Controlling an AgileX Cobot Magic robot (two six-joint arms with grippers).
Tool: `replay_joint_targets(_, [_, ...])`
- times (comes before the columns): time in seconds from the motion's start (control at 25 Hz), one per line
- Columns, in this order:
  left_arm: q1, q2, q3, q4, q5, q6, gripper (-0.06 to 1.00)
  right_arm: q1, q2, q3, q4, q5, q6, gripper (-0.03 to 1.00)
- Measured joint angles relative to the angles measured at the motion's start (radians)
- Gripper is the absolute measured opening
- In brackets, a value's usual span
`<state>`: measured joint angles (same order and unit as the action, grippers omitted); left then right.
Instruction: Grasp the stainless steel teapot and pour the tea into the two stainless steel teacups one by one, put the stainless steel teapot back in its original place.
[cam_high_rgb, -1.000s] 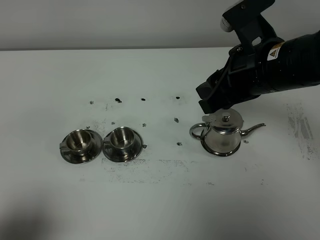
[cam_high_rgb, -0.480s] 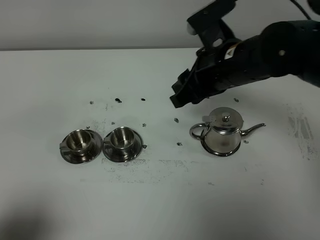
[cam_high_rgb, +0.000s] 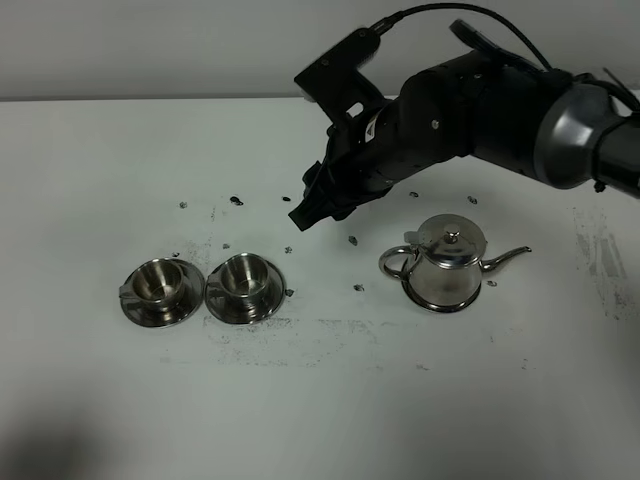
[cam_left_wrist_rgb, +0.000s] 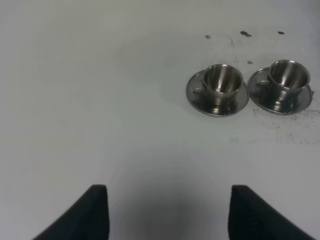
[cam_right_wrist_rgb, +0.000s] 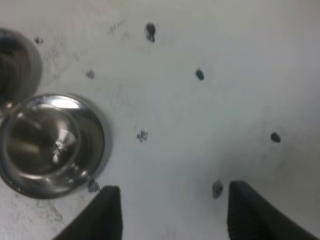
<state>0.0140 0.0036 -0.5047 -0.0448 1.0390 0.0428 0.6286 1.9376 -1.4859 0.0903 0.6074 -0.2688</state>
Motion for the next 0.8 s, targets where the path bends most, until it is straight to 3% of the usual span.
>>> replay_joint_targets(0.56, [0.000, 0.000, 0.000, 0.000, 0.000, 0.000, 0.51, 0.007, 0.066, -0.005, -0.159, 0.096, 0.089, 0.48])
replay_joint_targets(0.8, [0.000, 0.000, 0.000, 0.000, 0.000, 0.000, 0.51, 0.007, 0.092, -0.005, -0.182, 0.108, 0.095, 0.48])
